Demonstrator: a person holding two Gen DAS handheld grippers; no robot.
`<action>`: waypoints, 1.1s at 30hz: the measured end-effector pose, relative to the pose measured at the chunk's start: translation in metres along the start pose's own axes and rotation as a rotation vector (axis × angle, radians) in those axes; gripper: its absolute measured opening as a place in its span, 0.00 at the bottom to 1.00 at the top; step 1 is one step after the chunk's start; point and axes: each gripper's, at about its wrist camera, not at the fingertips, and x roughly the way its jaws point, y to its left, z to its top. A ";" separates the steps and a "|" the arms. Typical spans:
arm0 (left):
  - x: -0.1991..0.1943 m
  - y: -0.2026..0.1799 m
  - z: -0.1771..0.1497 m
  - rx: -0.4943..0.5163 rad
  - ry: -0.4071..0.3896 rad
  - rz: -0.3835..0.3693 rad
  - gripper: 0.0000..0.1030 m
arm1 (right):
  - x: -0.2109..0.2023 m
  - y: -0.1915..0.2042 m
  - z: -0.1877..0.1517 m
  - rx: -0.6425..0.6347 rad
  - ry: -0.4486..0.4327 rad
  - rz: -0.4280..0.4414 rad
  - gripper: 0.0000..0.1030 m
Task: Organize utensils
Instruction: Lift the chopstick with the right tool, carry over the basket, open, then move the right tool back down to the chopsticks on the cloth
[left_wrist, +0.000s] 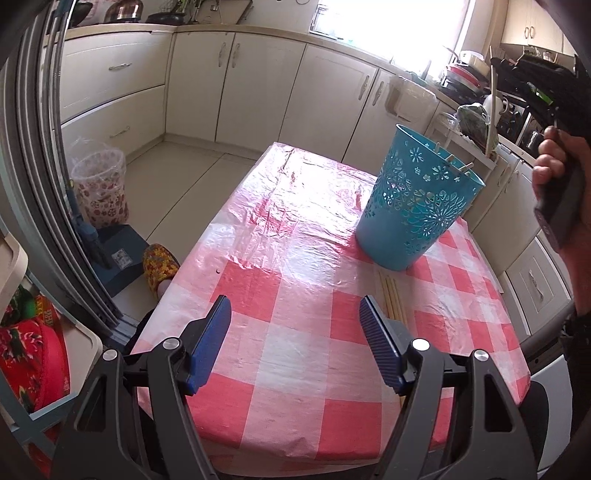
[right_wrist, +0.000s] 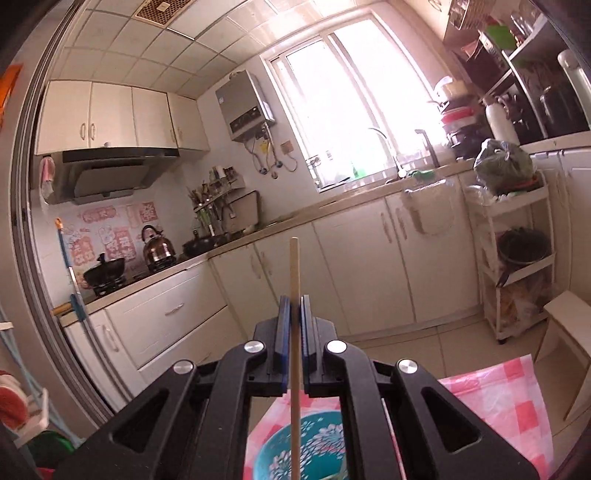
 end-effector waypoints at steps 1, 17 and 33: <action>0.001 0.002 0.000 -0.006 0.003 -0.002 0.66 | 0.008 -0.002 -0.005 -0.014 -0.005 -0.030 0.06; -0.008 0.006 0.001 -0.019 -0.005 -0.004 0.67 | -0.039 -0.020 -0.083 -0.065 0.113 -0.112 0.16; -0.071 -0.024 -0.009 0.058 -0.076 -0.019 0.70 | -0.151 -0.026 -0.173 0.031 0.415 -0.159 0.26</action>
